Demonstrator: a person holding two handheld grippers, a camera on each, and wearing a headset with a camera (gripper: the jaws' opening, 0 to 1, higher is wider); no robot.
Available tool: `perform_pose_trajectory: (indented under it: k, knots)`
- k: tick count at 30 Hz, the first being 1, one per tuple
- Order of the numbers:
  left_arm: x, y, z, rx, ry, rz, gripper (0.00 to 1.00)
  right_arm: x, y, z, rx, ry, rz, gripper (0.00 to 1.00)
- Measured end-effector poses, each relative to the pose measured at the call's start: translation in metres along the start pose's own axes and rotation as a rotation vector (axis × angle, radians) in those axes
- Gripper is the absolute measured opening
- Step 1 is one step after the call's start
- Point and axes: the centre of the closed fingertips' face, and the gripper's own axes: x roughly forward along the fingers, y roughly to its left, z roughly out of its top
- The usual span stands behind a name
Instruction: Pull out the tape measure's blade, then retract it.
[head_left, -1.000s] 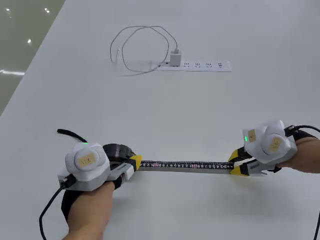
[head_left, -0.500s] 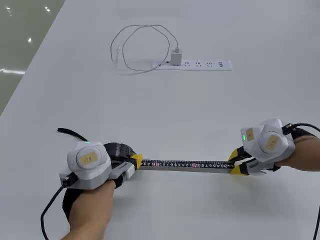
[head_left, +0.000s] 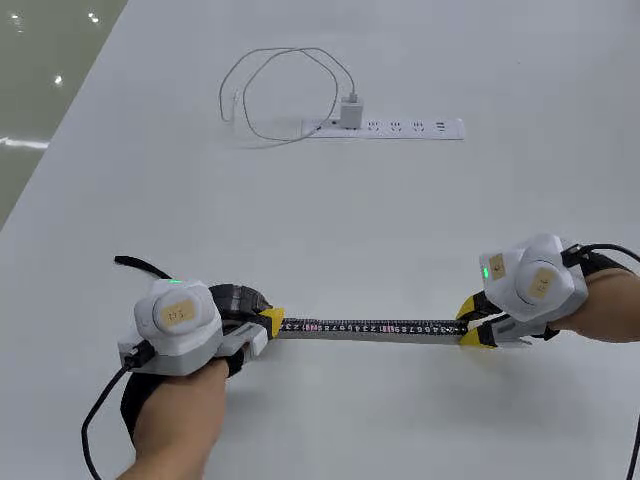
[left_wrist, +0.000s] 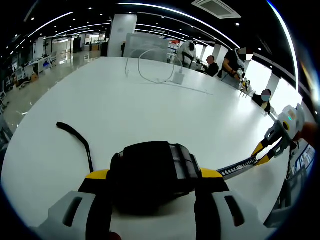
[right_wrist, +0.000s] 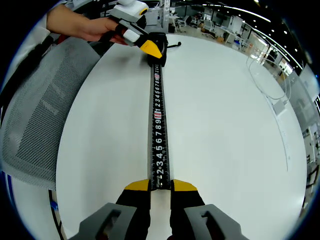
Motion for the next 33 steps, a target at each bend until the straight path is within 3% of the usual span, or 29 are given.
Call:
perform_pose_trajectory:
  k: [17,33]
  knots:
    - [-0.001,0.0,-0.001,-0.036,0.012,-0.02,0.63,0.003,-0.002,0.012,0.0,-0.026,-0.009,0.1]
    - [-0.001,0.001,-0.002,-0.054,0.012,-0.038,0.63,0.012,-0.002,0.035,-0.005,-0.059,0.005,0.1]
